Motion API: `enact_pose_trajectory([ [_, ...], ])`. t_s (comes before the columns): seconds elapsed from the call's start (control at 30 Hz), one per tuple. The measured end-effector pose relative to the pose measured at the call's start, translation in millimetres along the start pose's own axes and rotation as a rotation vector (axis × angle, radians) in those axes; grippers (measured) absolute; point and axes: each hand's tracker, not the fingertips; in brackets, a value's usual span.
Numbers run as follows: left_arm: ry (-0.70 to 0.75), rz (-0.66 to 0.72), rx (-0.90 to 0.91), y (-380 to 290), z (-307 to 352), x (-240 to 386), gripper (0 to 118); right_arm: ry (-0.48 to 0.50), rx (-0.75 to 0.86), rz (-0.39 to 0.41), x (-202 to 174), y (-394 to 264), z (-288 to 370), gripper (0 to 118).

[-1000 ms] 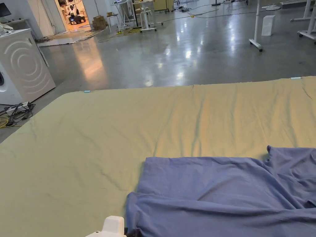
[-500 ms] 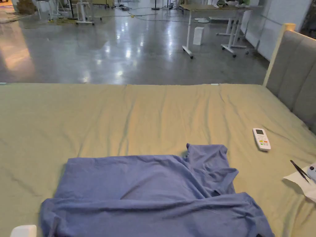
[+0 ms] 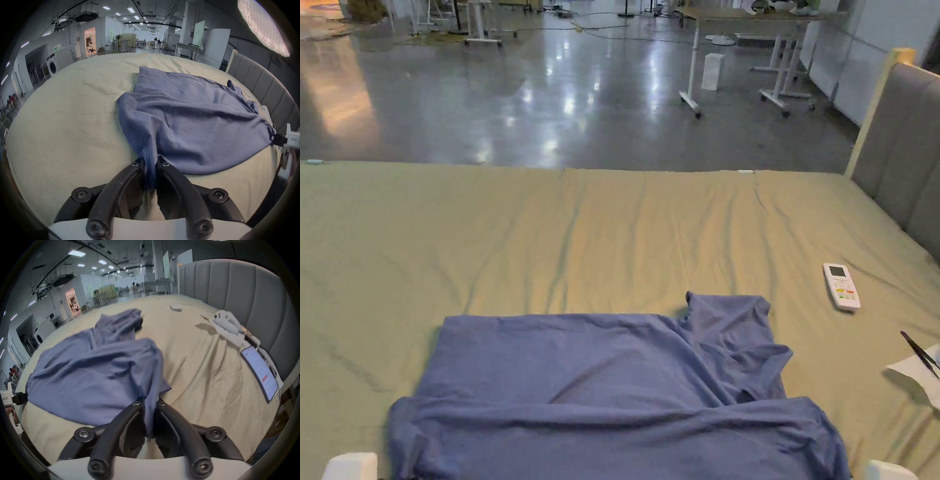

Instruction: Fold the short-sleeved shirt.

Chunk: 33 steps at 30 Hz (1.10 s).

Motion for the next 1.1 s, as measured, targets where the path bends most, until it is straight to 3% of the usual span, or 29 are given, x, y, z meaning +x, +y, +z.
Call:
enact_pose_trajectory([
  [0.07, -0.024, 0.188, -0.017, 11, 12, -6, 12, -0.049, 0.094, 0.040, -3, 3, 14, 8],
  [0.1, -0.049, 0.210, 0.044, 13, 16, -4, 11, -0.034, 0.077, 0.041, 0, 6, 17, 8],
  [0.2, 0.021, 0.079, 0.141, 19, 42, 2, 11, -0.025, 0.115, 0.085, 0, 9, 37, 8],
  [0.3, -0.023, 0.117, 0.139, 5, 70, -15, 11, -0.050, 0.189, 0.095, 0, 3, 68, 8],
  [0.4, -0.038, 0.121, 0.155, -21, 109, -13, 11, -0.040, 0.177, 0.059, 12, -15, 95, 8],
  [0.6, -0.053, 0.118, 0.081, -91, 127, -16, 11, -0.045, 0.085, 0.083, 20, -59, 125, 8],
  [0.73, -0.042, 0.138, 0.080, -109, 112, -9, 12, -0.043, 0.044, 0.006, 20, -75, 110, 8],
  [0.77, -0.040, 0.139, 0.085, -112, 109, -8, 17, -0.048, 0.045, -0.004, 21, -77, 104, 11],
  [0.8, -0.028, 0.137, 0.088, -115, 108, -7, 32, -0.053, 0.036, 0.006, 20, -77, 101, 22],
  [0.83, -0.024, 0.138, 0.090, -117, 108, -6, 60, -0.063, 0.028, 0.015, 19, -78, 100, 52],
  [0.87, -0.033, 0.141, 0.088, -112, 116, -6, 78, -0.062, 0.033, 0.018, 20, -79, 103, 74],
  [0.9, -0.101, 0.150, 0.104, -111, 124, -5, 88, -0.043, 0.049, 0.020, 23, -77, 111, 83],
  [0.97, -0.185, 0.181, 0.226, -108, 151, -2, 90, 0.011, 0.121, 0.025, 19, -71, 133, 84],
  [1.1, -0.123, 0.124, 0.413, -87, 197, 13, 90, 0.064, 0.290, 0.095, -7, -50, 186, 85],
])
